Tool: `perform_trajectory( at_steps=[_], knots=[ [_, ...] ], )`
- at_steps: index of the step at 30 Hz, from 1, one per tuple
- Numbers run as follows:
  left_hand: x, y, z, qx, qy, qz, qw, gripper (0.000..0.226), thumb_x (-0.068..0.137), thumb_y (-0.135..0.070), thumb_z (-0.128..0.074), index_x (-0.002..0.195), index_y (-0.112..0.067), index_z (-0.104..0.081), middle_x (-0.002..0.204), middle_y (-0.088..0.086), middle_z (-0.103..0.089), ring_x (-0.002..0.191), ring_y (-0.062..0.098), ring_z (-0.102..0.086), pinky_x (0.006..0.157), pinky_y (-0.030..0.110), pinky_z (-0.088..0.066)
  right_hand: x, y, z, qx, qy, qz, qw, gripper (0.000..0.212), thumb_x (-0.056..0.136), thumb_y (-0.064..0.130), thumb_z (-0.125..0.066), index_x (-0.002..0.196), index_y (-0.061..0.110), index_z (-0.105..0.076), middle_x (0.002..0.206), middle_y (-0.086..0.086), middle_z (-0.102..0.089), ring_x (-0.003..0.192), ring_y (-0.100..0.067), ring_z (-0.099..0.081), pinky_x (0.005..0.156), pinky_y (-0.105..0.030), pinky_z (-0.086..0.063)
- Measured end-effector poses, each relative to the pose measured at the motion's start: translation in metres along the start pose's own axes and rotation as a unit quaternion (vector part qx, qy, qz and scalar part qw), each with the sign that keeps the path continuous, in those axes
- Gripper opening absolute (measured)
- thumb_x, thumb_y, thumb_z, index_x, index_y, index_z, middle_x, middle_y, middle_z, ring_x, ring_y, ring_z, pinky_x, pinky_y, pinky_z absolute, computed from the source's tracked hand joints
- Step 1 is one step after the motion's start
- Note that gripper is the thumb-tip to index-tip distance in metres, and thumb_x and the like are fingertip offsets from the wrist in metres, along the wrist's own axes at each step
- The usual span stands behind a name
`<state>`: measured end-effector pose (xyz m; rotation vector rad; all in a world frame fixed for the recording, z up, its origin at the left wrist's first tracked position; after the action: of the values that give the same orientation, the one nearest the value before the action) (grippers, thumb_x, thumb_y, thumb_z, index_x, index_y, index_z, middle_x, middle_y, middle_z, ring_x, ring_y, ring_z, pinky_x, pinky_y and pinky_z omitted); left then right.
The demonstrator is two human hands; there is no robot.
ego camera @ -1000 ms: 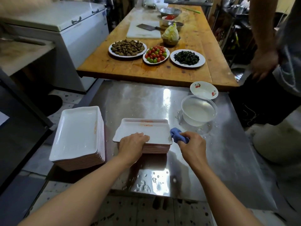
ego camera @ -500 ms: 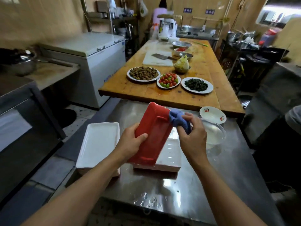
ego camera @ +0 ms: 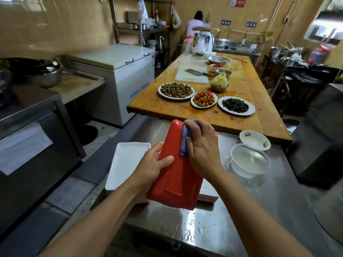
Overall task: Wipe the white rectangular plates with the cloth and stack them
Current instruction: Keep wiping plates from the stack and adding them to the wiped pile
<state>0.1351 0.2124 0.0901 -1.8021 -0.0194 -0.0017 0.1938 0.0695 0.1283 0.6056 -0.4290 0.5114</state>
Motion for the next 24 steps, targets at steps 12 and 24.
perform_trajectory(
  at_steps=[12,24],
  knots=[
    [0.002,0.000,-0.020,-0.064,-0.035,-0.008,0.997,0.025,0.091,-0.004,-0.054,0.115,-0.013,-0.052,0.097,0.017,-0.070,0.081,0.030,-0.070,0.069,0.042,-0.059,-0.011,-0.019,0.013,0.113,-0.065,-0.125,0.984,0.037,0.093,0.009,-0.047,0.130,0.009,-0.041,0.132,-0.012,-0.035,0.118,-0.022,-0.041,0.089,-0.022,-0.029],
    [0.037,-0.003,-0.045,-0.156,-0.131,-0.056,0.977,0.020,0.090,0.002,-0.054,0.099,-0.016,-0.055,0.078,0.000,-0.073,0.067,0.017,-0.070,0.055,0.031,-0.055,-0.059,-0.031,0.024,0.205,0.001,-0.238,0.949,0.040,0.090,0.011,-0.049,0.113,0.035,-0.027,0.117,-0.004,-0.043,0.097,-0.019,-0.052,0.078,-0.033,-0.045]
  ],
)
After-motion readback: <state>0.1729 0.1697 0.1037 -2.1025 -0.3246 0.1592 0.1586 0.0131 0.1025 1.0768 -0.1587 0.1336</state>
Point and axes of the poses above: each hand's wrist, its own x-axis towards the middle knuckle, its own z-axis out of the back of the hand, y = z × x, the point moved 2 cm from there along x, towards the middle knuckle
